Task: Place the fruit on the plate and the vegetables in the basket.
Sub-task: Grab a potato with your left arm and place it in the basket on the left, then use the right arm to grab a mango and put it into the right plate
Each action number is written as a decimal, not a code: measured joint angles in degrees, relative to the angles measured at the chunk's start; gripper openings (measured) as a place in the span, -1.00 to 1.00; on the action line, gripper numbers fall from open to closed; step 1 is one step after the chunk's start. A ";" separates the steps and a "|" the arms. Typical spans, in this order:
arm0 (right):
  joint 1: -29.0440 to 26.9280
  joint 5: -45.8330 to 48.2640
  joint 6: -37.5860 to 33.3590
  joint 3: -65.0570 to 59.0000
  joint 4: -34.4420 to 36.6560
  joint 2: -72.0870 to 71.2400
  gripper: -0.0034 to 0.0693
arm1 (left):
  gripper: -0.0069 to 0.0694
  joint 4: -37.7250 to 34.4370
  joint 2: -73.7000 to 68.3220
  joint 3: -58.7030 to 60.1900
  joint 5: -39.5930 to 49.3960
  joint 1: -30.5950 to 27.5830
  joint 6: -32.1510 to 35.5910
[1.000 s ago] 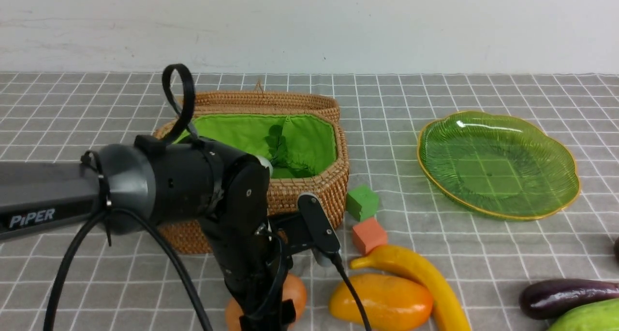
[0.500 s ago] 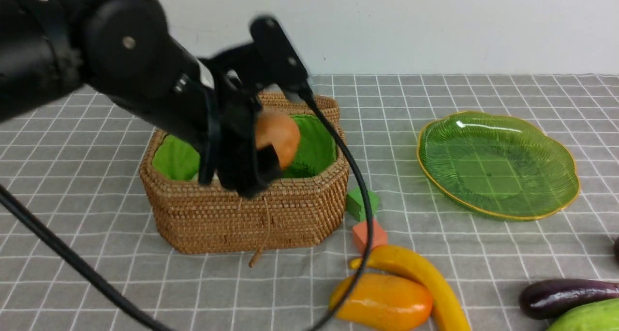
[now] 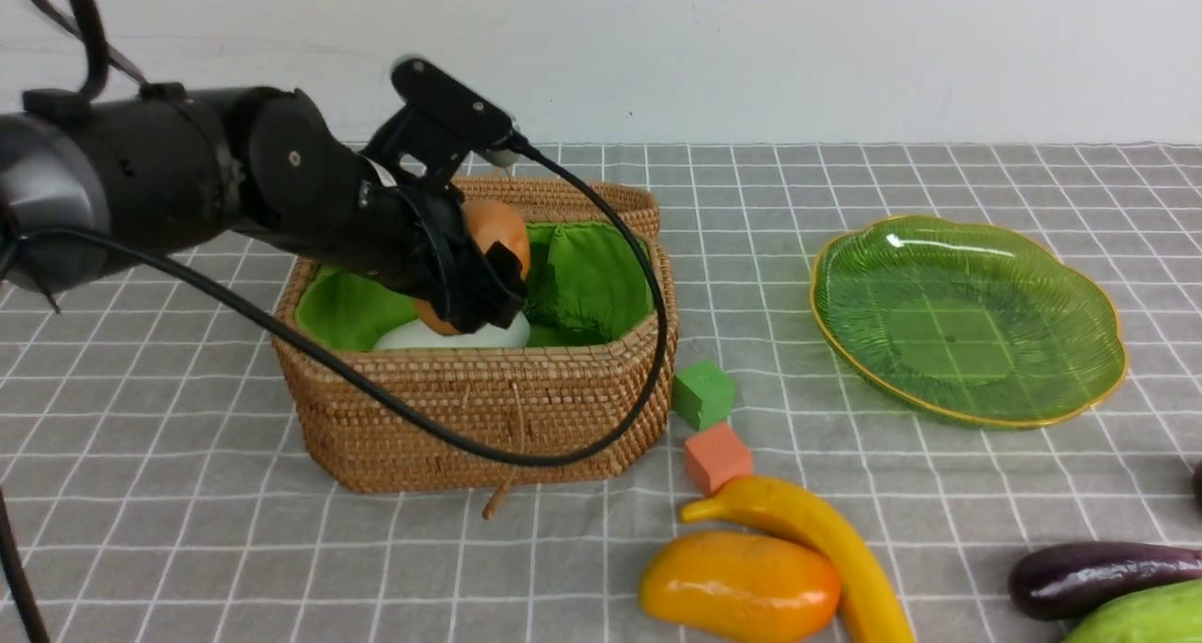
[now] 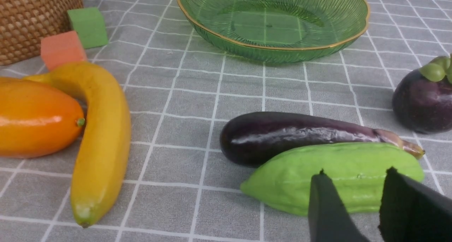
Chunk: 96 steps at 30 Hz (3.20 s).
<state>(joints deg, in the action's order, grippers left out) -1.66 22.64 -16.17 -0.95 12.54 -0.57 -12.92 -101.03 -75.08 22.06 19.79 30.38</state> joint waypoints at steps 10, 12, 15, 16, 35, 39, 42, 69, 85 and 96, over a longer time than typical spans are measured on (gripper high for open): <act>0.00 0.00 0.00 0.00 0.00 0.00 -0.24 | 0.81 -1.15 -0.55 0.06 -1.11 0.04 -0.13; 0.00 0.00 0.00 0.00 0.00 0.00 -0.24 | 0.86 -1.15 -0.44 0.06 -0.77 0.04 -0.13; 0.00 0.00 0.00 0.00 0.00 0.00 -0.24 | 0.87 -1.15 -0.01 0.06 0.03 0.04 -0.13; 0.00 0.00 0.00 0.00 0.00 0.00 -0.24 | 0.86 -1.15 0.34 0.06 0.50 0.04 -0.05; 0.00 0.00 0.00 0.00 0.00 0.00 -0.24 | -0.30 0.24 35.32 0.06 41.42 0.04 -4.12; 0.00 0.00 0.00 0.00 0.00 0.00 -0.24 | -0.66 4.42 44.89 0.12 48.70 0.04 -12.29; 0.00 0.00 0.00 0.00 0.00 0.00 -0.24 | -0.79 6.58 50.00 0.92 48.70 0.04 -18.09; 0.00 0.00 0.00 0.00 0.00 0.00 -0.24 | -0.85 6.13 82.88 34.54 39.28 0.04 -31.56; 0.00 0.00 0.00 0.00 0.00 0.00 -0.24 | -0.85 12.33 86.17 38.47 24.64 -17.80 -31.67; 0.00 0.00 0.00 0.00 0.00 0.00 -0.24 | -0.85 5.68 101.41 63.42 11.07 -18.67 -31.67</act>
<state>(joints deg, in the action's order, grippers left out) -1.66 22.64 -16.17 -0.95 12.54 -0.57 -7.24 0.38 -11.66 33.14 1.12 -1.29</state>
